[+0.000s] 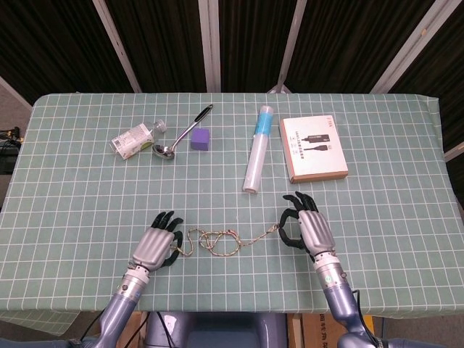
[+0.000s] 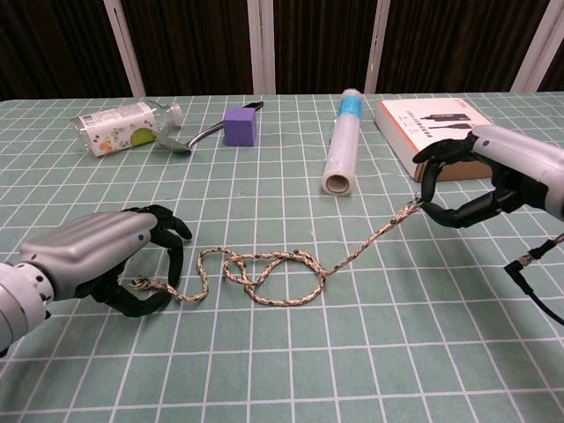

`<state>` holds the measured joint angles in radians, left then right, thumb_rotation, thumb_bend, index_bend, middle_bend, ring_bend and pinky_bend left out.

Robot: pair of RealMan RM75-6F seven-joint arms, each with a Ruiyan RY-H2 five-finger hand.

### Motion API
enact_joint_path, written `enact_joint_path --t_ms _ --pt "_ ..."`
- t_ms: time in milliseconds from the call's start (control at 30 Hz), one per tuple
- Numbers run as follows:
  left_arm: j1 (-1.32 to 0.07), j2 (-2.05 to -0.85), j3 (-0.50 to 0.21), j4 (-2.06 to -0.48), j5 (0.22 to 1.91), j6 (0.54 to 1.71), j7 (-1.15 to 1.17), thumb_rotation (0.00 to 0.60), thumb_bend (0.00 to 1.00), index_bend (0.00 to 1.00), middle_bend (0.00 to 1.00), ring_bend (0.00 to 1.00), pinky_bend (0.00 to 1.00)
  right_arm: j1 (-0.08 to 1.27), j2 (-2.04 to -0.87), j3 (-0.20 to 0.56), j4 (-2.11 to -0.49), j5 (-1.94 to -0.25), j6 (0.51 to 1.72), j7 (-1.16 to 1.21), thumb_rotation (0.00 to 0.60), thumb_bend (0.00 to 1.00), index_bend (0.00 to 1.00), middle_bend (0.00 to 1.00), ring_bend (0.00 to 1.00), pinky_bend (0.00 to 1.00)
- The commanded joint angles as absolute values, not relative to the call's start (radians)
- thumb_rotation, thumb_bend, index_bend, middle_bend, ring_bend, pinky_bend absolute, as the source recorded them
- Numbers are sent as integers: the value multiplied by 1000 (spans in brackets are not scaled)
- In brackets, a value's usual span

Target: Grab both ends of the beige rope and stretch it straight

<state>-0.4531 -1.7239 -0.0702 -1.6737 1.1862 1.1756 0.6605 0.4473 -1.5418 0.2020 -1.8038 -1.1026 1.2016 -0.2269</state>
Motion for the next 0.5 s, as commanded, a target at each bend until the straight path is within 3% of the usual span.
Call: enact_joint_path --t_ms 33,500 --pt "-454 -1724 -70 -1673 1183 1176 660 600 487 566 165 0 0 448 -1542 201 -1804 -1102 1202 -228 600 480 698 195 0 0" --pt "-455 -1707 -74 -1681 1187 1197 634 600 511 618 175 0 0 445 -1530 200 -1798 -1102 1206 -226 600 480 698 195 0 0"
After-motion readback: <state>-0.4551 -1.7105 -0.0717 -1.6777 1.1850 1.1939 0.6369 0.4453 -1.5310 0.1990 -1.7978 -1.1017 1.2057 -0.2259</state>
